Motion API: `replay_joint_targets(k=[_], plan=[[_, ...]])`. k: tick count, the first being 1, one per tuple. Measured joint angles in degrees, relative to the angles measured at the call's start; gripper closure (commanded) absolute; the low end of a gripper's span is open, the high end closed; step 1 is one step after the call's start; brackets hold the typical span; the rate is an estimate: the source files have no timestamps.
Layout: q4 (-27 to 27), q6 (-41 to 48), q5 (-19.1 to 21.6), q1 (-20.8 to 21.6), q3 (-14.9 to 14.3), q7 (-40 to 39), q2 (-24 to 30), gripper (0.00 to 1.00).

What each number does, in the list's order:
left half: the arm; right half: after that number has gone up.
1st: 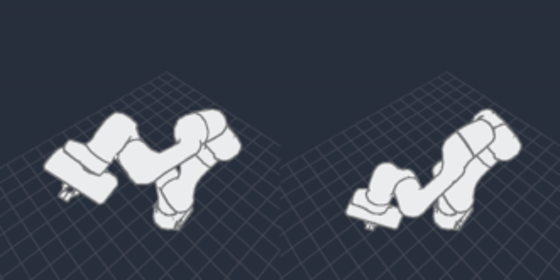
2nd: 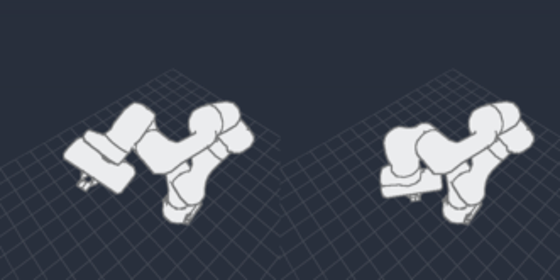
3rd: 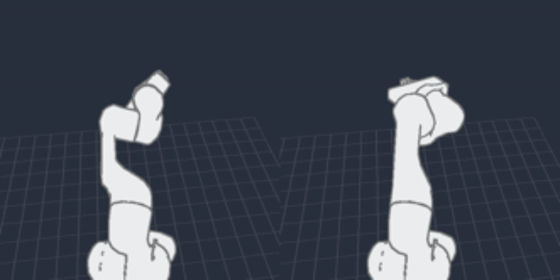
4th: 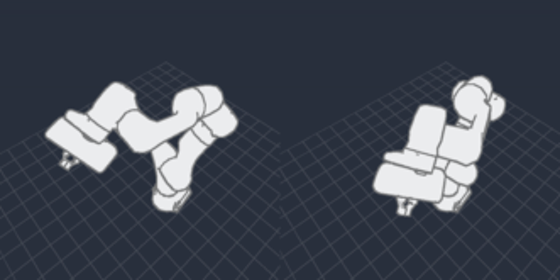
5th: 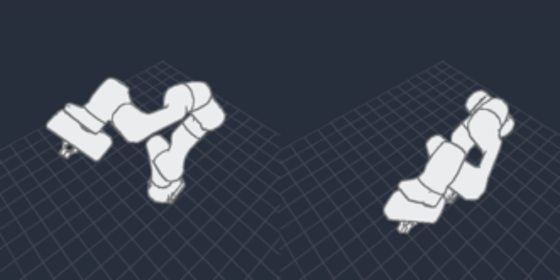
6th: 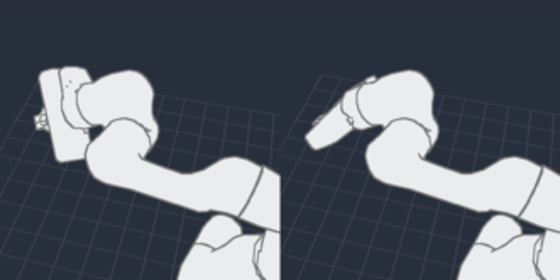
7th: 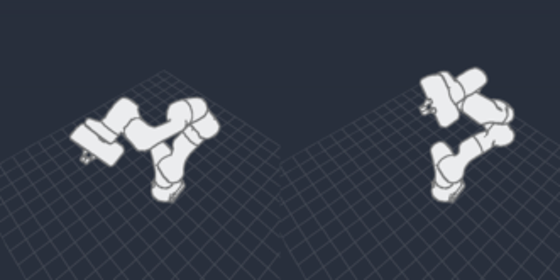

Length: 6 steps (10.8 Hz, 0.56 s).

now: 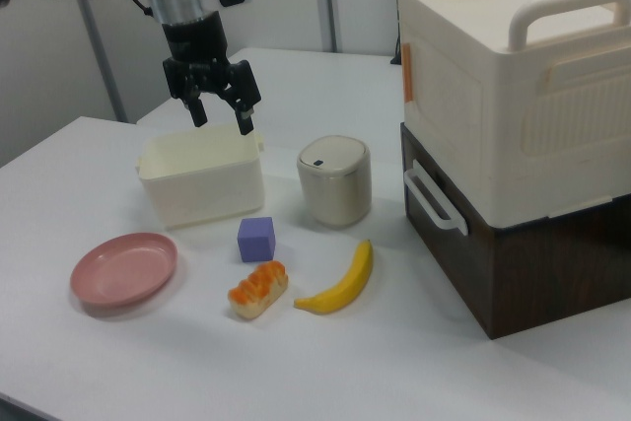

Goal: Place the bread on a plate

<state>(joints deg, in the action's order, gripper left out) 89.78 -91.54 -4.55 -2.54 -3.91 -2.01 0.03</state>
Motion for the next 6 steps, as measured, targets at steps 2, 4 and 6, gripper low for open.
replay_joint_targets(k=[2, 4, 6], plan=[[0.2, 0.0, 0.0, 0.0, 0.0, 0.0, 0.0, 0.0], [1.4, 0.0, 0.0, -0.1, 0.0, 0.0, -0.2, 0.0], [3.7, 0.0, 0.0, -0.1, 0.0, 0.0, -0.4, 0.0]])
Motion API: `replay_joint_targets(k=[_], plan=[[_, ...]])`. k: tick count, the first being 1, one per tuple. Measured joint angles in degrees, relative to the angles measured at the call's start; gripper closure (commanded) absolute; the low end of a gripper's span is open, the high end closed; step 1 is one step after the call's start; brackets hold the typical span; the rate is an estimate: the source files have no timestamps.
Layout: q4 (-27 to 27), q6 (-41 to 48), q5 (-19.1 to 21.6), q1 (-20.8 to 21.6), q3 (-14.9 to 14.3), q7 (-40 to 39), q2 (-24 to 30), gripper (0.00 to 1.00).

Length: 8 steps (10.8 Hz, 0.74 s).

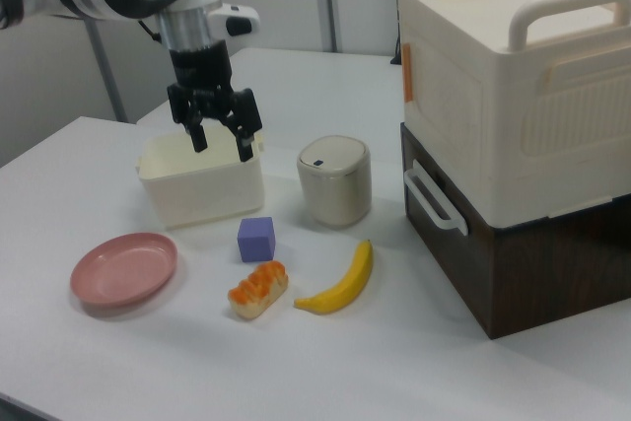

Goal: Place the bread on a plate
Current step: 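Move the open gripper over the bread roll and lower it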

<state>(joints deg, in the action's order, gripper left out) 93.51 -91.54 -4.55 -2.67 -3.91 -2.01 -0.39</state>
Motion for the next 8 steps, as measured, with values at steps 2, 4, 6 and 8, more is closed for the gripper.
replay_joint_targets(k=[2, 4, 6, 8], plan=[[2.7, -1.3, 0.0, 0.0, 0.0, 0.0, -0.2, 0.0], [6.9, -5.0, -0.5, 0.0, 0.0, 0.0, -0.5, 0.0], [10.9, -8.8, -1.6, 0.0, 0.0, 0.0, -1.2, 0.0], [13.4, -12.1, -2.4, 0.0, 0.0, 0.0, -2.1, 0.0]])
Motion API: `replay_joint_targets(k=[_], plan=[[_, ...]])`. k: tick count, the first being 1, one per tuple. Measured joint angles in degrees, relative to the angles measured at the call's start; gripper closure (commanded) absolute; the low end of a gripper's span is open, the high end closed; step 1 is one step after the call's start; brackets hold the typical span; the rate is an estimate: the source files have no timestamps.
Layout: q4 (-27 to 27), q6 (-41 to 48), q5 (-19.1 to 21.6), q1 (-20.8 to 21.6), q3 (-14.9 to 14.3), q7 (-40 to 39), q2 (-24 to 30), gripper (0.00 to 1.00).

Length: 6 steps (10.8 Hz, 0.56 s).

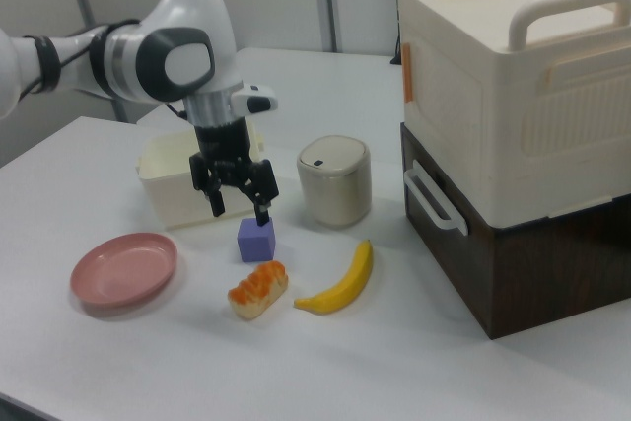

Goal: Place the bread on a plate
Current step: 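Move the open gripper over the bread roll and lower it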

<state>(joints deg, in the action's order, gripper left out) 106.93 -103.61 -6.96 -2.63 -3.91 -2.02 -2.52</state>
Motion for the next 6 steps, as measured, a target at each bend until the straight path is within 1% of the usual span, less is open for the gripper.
replay_joint_targets(k=[3, 6], plan=[[4.7, -6.5, -2.0, -0.1, 0.0, 0.0, -1.4, 0.0], [8.6, -13.0, -3.6, -0.1, 0.0, 0.0, -3.9, 0.0]])
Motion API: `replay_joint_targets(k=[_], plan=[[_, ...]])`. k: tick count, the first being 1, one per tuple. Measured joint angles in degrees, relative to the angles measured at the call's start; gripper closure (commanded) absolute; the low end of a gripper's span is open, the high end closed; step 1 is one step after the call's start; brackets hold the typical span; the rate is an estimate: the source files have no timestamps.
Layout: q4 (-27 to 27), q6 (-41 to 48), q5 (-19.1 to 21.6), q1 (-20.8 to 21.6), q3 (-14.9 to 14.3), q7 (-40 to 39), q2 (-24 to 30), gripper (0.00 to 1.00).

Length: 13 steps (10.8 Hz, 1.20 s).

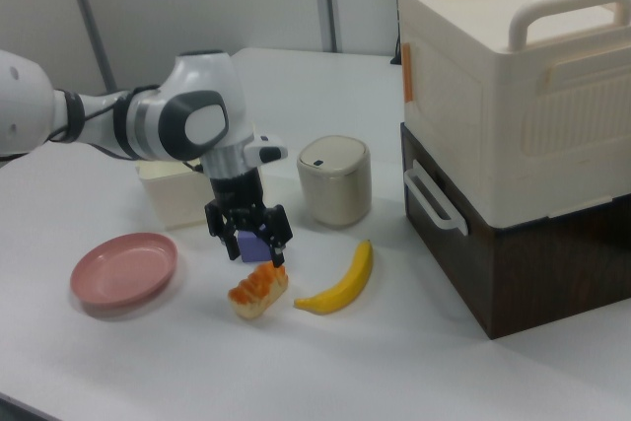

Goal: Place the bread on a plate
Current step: 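Move the open gripper over the bread roll and lower it, then close the gripper on the bread roll and lift it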

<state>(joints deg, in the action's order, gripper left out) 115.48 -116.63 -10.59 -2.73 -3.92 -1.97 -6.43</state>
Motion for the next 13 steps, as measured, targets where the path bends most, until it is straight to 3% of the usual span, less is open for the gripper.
replay_joint_targets(k=[8, 9, 11, 12, 13], plan=[[0.8, -4.7, -0.1, 0.7, 0.0, 0.0, -6.0, 0.01], [0.8, -4.7, -0.1, 0.7, 0.0, 0.0, -6.3, 0.07], [0.8, -4.7, -0.5, 0.7, 0.0, 0.0, -6.6, 0.43], [0.8, -4.7, -0.6, 0.7, 0.0, 0.0, -6.6, 0.44], [0.8, -4.7, -0.6, 0.7, 0.0, 0.0, -6.6, 0.6]])
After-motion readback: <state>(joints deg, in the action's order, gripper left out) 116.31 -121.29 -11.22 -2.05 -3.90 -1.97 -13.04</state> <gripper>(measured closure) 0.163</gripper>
